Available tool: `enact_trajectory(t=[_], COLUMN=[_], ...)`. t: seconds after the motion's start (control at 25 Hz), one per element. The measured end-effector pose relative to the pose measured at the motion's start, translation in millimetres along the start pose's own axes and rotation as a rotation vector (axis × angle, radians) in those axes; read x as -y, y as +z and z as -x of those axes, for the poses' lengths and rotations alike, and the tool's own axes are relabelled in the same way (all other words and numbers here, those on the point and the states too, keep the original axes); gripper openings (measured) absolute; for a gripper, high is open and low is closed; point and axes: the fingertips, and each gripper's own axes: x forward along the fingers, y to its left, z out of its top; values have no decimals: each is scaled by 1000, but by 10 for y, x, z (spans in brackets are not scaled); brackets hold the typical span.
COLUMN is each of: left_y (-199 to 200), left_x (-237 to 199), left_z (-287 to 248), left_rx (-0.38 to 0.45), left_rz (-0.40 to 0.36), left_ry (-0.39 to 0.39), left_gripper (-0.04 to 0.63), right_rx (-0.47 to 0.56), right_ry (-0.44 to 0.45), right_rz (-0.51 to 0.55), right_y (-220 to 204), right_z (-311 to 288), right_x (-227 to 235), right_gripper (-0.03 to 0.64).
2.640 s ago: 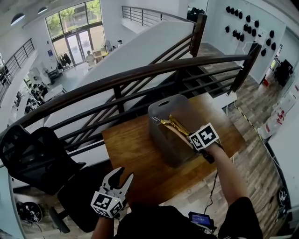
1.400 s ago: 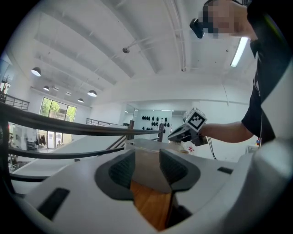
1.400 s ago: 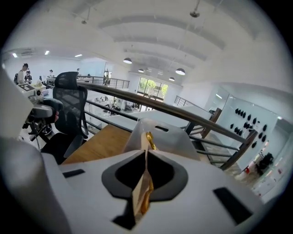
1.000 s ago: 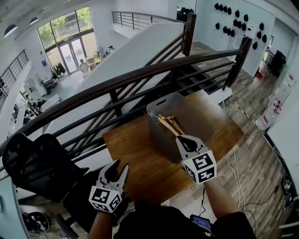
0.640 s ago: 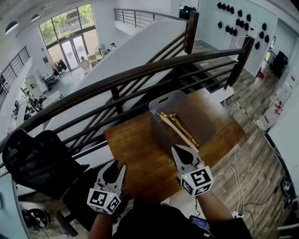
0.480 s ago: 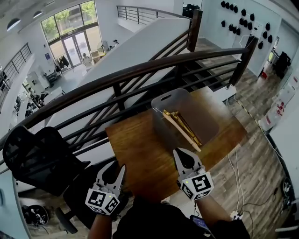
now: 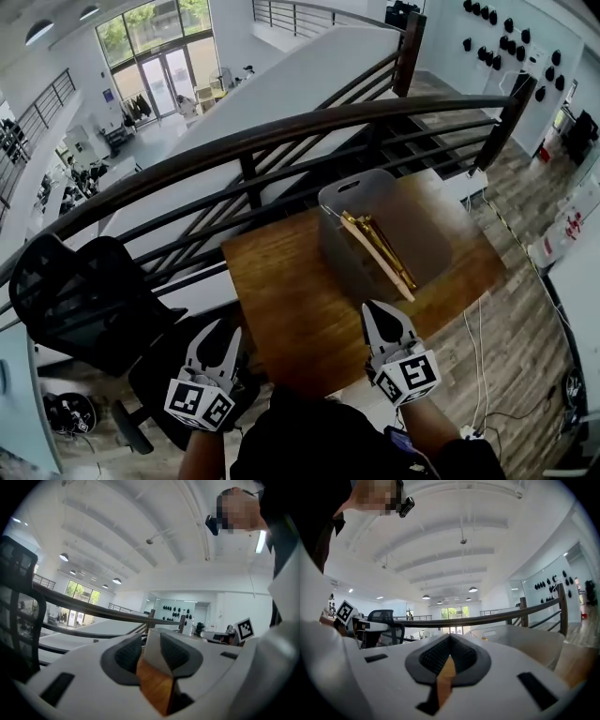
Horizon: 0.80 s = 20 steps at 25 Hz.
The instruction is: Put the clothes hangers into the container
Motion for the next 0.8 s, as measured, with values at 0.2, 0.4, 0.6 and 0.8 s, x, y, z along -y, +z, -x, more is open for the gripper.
enact_trajectory(t=[0.2,0.4,0.6,0.8], left_y=[-20,-58,-62,-41], left_x=[10,48,65,92], left_z=[16,-14,-35,-63], left_rx=[-3,-8,-9,-7], left_rz=[-25,-33,-37,-42], left_ry=[6,-2,-4,-12], left_gripper=[130,127,120,118], right_rx=[-7,-5,-4,1], right_ry=[30,45,47,46], right_rz=[43,28,20,-2], right_y=[11,4,-4,18], right_z=[-48,-86,-96,-99], right_x=[-88,-95,-80,-39], right_gripper=[-8,-8,-8,-8])
